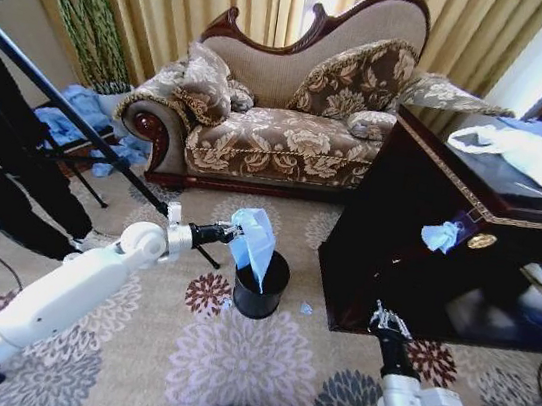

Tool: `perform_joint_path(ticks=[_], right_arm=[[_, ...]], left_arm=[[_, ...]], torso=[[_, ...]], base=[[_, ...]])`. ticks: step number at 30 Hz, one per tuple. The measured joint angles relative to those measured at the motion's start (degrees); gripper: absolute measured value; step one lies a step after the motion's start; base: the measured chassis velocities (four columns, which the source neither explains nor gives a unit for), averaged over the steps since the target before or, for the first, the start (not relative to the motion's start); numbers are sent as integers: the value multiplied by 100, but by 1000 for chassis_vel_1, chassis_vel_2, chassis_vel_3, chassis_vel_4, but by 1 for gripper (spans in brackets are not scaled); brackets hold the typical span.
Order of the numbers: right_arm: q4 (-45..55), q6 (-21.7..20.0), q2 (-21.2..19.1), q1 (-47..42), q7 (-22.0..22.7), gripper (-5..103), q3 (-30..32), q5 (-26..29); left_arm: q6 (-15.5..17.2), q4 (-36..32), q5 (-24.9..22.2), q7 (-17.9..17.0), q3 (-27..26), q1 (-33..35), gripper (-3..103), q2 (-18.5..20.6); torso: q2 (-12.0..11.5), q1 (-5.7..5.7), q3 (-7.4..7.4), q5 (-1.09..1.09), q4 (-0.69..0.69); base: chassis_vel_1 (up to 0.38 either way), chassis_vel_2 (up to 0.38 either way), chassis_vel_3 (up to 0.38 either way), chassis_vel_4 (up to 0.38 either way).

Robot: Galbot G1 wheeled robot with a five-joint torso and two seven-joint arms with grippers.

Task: Place a garbage bag over the trash bin.

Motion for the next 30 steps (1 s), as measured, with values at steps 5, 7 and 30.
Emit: perform_joint_path(ticks=[5,7,30], right_arm=[[53,-3,-85,-32,-29,0,-42,33],[168,-96,-312,-47,-36,0,-153,219],[-437,-714,-3581,2094,84,0,-2232,1700]], left_arm=[[0,155,128,-25,96,47,0,-147],[-3,242,287,-25,265,31,0,-245],[-12,157,750,65,1421,-447,0,-434]], torso=[[0,0,0,0,0],[0,0,0,0,0],[0,0,0,2,-1]], base=[[0,0,0,0],[0,0,0,0],[0,0,0,0]])
